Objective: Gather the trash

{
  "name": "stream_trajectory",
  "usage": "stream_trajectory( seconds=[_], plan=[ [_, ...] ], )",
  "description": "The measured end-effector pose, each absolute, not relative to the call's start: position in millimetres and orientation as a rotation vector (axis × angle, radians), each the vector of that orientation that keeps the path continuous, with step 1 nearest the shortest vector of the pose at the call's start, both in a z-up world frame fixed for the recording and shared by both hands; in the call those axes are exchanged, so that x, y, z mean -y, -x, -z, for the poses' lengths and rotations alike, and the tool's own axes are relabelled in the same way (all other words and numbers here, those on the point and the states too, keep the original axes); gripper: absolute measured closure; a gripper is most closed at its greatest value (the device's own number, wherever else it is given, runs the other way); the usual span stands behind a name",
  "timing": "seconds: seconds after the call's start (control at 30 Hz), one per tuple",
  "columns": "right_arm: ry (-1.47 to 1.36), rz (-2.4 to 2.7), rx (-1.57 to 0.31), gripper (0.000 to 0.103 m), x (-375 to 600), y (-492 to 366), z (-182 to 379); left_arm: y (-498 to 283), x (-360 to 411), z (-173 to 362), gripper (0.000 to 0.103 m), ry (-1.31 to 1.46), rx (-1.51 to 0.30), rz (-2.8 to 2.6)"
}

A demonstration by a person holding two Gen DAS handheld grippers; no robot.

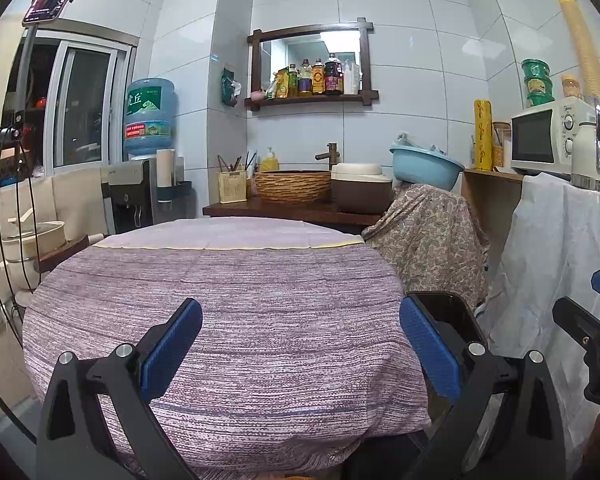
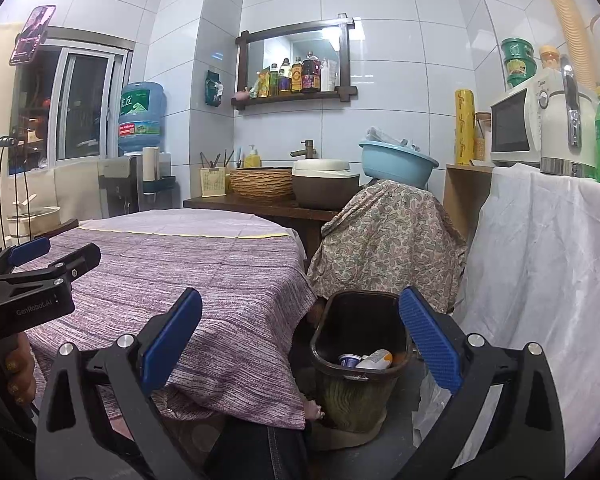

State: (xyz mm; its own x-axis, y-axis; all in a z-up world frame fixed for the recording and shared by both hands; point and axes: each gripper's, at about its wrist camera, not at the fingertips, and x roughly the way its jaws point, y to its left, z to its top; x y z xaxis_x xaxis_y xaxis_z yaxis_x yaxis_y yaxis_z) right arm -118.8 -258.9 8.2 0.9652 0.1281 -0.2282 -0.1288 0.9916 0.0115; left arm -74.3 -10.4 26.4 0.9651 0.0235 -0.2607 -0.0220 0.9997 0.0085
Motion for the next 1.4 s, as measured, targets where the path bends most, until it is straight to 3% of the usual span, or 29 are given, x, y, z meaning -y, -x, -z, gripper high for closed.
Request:
stream_trajectory(
  seconds=[1.4],
  plan=[
    [-0.003,-0.133,-0.240,0.006,250.9,117.9,-5.5,72.9,18.7,-22.2,0.005,-0.008,-0.273,-0.029]
  ],
)
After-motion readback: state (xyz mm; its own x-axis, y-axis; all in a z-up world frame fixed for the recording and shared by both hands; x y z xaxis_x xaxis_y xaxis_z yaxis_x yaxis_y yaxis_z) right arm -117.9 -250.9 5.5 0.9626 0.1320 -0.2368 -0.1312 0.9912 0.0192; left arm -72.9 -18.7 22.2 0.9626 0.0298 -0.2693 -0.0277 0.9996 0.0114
